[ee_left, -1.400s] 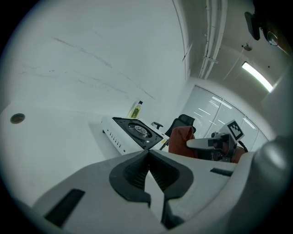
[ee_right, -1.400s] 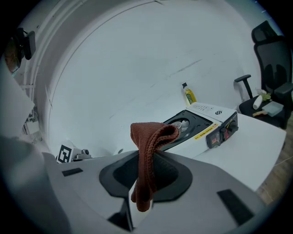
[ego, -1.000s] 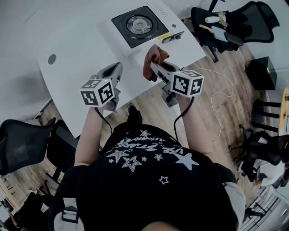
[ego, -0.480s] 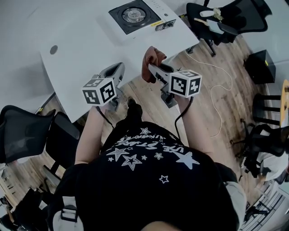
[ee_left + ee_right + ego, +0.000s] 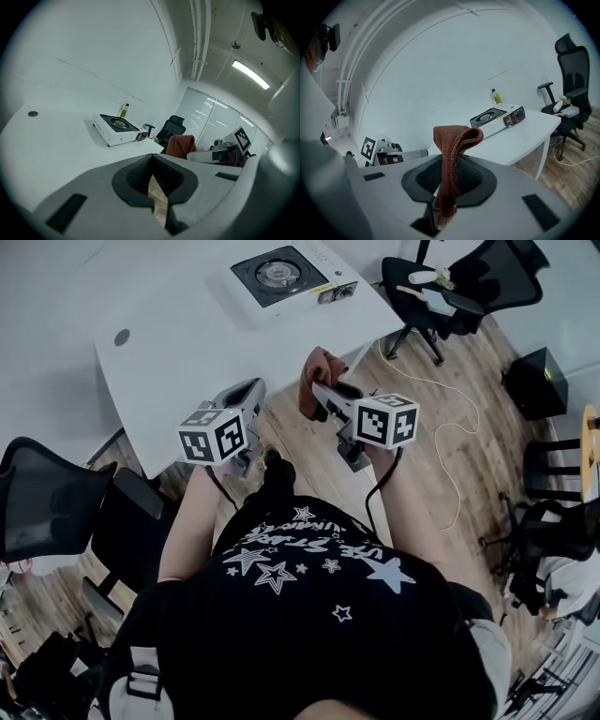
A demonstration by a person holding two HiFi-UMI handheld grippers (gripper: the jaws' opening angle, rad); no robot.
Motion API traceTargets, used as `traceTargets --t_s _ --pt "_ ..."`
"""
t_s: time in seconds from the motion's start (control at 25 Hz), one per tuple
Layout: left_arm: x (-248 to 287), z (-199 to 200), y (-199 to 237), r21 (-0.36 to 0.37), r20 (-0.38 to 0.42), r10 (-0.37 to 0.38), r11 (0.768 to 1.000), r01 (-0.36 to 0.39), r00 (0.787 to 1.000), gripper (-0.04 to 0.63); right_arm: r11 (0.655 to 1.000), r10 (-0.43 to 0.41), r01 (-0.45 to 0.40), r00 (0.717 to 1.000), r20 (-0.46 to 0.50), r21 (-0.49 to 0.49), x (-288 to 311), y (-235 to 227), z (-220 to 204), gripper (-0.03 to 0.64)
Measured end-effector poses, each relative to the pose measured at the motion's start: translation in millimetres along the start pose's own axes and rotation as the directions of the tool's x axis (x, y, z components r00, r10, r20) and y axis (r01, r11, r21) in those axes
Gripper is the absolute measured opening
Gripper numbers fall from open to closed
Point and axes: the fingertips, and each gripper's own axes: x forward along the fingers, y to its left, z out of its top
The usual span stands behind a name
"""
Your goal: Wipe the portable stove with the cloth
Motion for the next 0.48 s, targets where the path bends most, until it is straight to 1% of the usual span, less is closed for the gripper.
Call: traceTargets --t_s 0.48 --pt "-48 -29 -28 0.01 0.017 0.001 1.0 -0.002 1.0 0.005 1.0 -0.007 0.007 1.0 -0.002 -0.004 -36 32 -41 0.066"
